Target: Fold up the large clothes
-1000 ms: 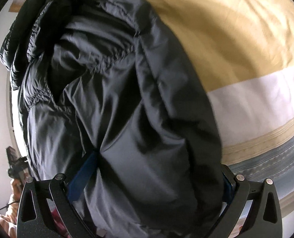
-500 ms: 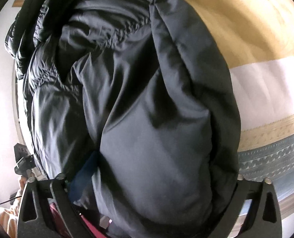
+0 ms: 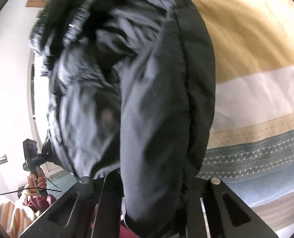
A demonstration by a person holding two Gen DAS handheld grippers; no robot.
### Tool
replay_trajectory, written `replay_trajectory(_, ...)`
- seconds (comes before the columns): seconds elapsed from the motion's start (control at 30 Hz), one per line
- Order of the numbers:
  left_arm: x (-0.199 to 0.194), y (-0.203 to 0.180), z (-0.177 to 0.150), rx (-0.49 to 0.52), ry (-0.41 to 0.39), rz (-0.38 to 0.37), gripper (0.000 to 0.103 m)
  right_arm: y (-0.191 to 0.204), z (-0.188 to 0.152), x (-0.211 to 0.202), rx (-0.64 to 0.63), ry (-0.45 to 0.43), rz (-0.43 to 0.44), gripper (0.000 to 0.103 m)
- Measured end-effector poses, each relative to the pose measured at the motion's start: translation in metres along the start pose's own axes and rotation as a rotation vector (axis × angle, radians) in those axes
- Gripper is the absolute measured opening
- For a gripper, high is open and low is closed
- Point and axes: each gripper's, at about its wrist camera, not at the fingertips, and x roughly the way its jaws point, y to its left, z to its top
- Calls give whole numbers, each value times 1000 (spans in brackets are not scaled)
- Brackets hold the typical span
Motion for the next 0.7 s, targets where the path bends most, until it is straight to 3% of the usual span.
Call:
replay_trajectory(0.27, -67, -66, 42, 29, -186, -128, 12, 30, 15, -85, 3, -218, 97, 11)
replay_trajectory(0.47, -130, -118, 108, 86, -376, -203, 12, 68, 72, -144, -31, -375, 116, 11)
replay_trajectory(0.6, -170, -123, 160, 95, -470, -244, 12, 89, 120, -189, -9, -488, 136, 11)
replay_trajectory(0.7, -187, -128, 202, 86, -509, -257, 12, 109, 164, -200, 42, -522, 119, 11)
